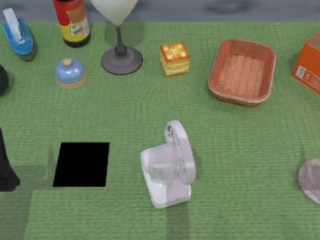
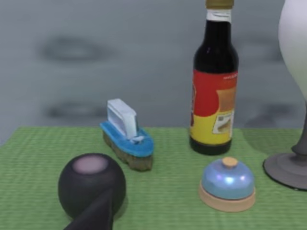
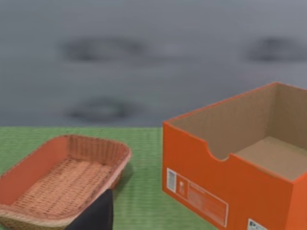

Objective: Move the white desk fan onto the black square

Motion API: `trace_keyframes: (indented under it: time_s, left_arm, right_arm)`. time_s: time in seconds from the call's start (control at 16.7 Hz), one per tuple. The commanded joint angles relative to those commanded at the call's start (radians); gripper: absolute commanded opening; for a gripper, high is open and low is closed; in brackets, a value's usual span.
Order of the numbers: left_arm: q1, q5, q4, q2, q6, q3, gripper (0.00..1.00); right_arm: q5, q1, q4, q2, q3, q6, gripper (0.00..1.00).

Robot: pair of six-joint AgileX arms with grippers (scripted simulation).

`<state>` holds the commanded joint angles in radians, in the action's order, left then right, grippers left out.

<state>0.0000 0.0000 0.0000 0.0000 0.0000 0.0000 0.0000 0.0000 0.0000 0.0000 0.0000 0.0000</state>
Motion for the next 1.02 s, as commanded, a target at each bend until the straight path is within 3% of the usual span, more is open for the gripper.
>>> trace_keyframes:
  time_s: [0.24,0.48,1.02]
  left_arm:
    - [-0.017,0.001,-0.030,0.031,-0.020,0.030,1.00]
    - [-0.105,0.004,-0.195,0.219,-0.132,0.215,1.00]
    - [-0.435,0.005,-0.824,1.119,-0.581,1.076,1.00]
  right_arm:
    - [0.000,0.000,0.000,0.000,0.000,0.000,1.00]
    - [0.000,0.000,0.000,0.000,0.000,0.000,1.00]
    - [0.000,0.000,0.000,0.000,0.000,0.000,1.00]
